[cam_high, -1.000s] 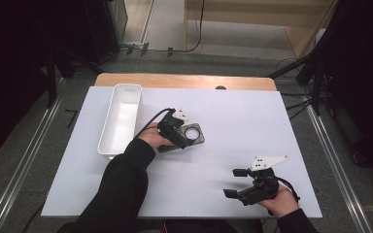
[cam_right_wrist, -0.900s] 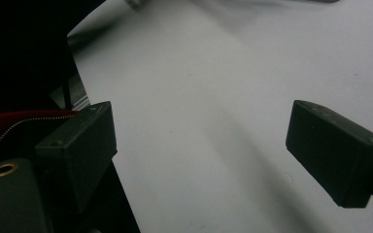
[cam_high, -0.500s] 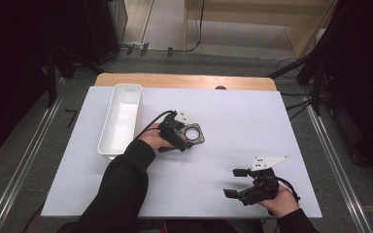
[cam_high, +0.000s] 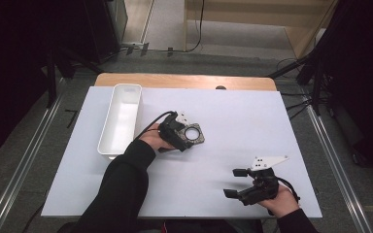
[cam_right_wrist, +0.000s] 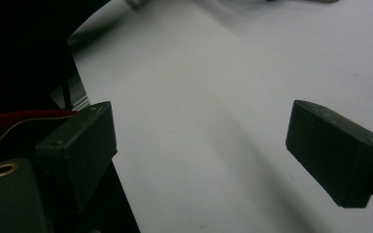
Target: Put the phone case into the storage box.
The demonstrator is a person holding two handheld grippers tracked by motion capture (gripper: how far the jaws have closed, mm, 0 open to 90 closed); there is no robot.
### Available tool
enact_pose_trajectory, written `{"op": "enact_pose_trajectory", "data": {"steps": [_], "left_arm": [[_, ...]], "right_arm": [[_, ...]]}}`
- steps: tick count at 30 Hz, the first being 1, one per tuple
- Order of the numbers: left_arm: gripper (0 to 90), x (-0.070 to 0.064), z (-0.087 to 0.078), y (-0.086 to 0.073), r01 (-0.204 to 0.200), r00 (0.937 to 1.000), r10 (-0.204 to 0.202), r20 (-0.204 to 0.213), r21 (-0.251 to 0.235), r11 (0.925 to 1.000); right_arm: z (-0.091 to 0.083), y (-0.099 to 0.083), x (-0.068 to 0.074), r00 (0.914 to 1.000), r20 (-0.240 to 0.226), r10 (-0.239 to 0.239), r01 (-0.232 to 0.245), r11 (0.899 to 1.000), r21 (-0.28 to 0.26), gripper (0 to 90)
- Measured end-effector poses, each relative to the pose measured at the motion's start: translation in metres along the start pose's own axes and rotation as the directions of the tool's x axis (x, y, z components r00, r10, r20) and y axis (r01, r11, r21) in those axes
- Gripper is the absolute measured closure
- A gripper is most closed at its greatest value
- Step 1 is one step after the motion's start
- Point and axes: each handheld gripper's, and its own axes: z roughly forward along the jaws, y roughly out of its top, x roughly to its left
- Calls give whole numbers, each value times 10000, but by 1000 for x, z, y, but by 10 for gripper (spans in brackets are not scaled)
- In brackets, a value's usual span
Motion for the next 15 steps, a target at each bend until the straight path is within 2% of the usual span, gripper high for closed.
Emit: {"op": "enact_pose_trajectory", "data": {"steps": [7, 15], "left_arm": [[71, 1, 1, -2, 156, 9998, -155, 134, -104, 9998], [70, 1, 1, -3, 144, 9998, -142, 154, -190, 9997]], "right_arm": [[0, 0, 0, 10000, 3, 0, 0, 10000, 7, 99], [0, 0, 0, 10000, 7, 31, -31, 10000, 51, 100]]}}
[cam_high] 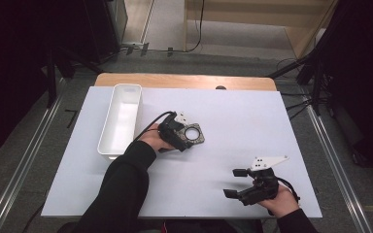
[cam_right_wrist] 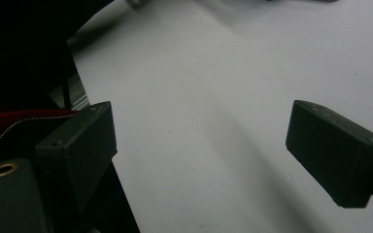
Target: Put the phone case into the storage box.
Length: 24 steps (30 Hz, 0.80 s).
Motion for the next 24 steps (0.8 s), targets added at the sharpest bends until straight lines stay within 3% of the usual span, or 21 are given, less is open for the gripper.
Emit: {"op": "enact_pose_trajectory", "data": {"steps": [24], "left_arm": [[84, -2, -1, 2, 15, 10000, -14, -97, 121, 9999]], "right_arm": [[1, 0, 0, 10000, 10, -10, 10, 10000, 21, 100]]}}
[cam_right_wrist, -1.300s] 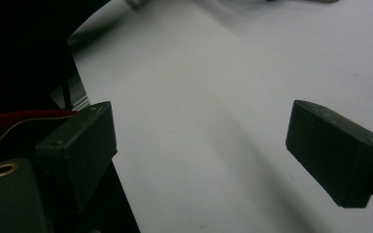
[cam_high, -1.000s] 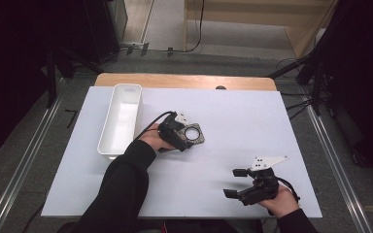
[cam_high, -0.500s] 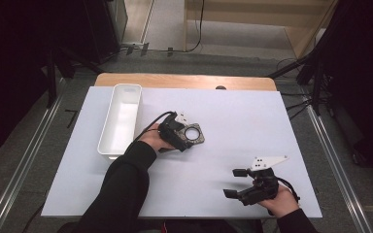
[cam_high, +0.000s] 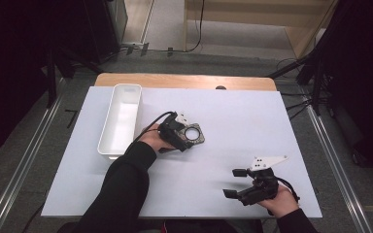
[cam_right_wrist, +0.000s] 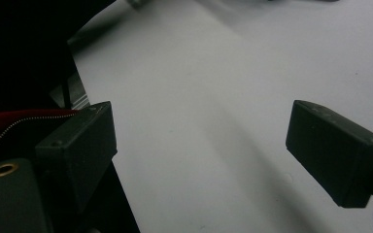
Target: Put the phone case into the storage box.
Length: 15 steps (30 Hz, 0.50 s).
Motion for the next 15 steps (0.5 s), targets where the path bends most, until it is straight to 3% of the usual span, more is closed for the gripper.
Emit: {"op": "enact_pose_trajectory", "data": {"steps": [15], "left_arm": [[100, -1, -1, 1, -16, 10000, 16, -2, 124, 9999]], "right_arm": [[0, 0, 0, 10000, -2, 14, -14, 10000, -6, 100]]}}
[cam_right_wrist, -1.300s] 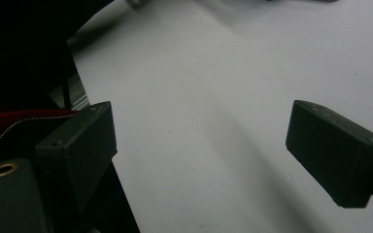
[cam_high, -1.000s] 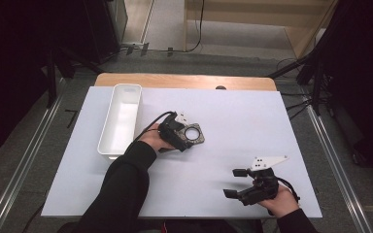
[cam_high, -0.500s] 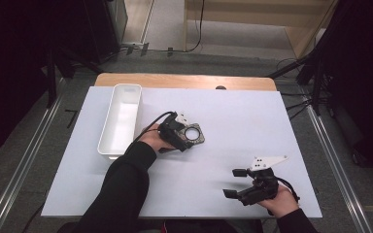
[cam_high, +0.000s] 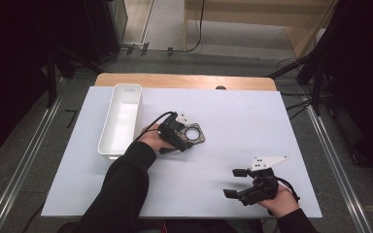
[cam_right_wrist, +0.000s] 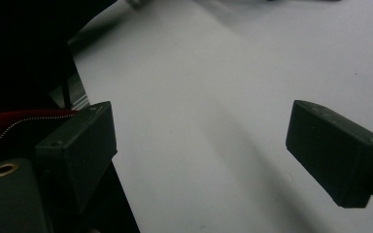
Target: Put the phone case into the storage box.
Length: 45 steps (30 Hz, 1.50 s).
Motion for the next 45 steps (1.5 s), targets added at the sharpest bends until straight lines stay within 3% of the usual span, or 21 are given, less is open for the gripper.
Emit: {"op": "enact_pose_trajectory", "data": {"steps": [17, 25, 35, 41, 45], "left_arm": [[107, 0, -2, 2, 350, 9993, -351, 98, 148, 9993], [108, -2, -6, 5, 785, 9966, -781, 261, -147, 9968], [109, -5, -11, 11, 987, 9945, -973, 392, -371, 9944], [109, -6, -15, 14, 1290, 9904, -1260, 566, -531, 9902], [110, -5, -17, 15, 1673, 9840, -1627, 721, -629, 9839]], "right_arm": [[0, 0, 0, 10000, -7, 15, -15, 10000, 0, 100], [0, 0, 0, 10000, 3, 8, -8, 10000, -3, 100], [0, 0, 0, 10000, -2, 19, -19, 10000, -6, 100], [0, 0, 0, 10000, 10, 23, -23, 10000, -5, 100], [0, 0, 0, 10000, 14, 29, -29, 10000, -7, 100]]}}
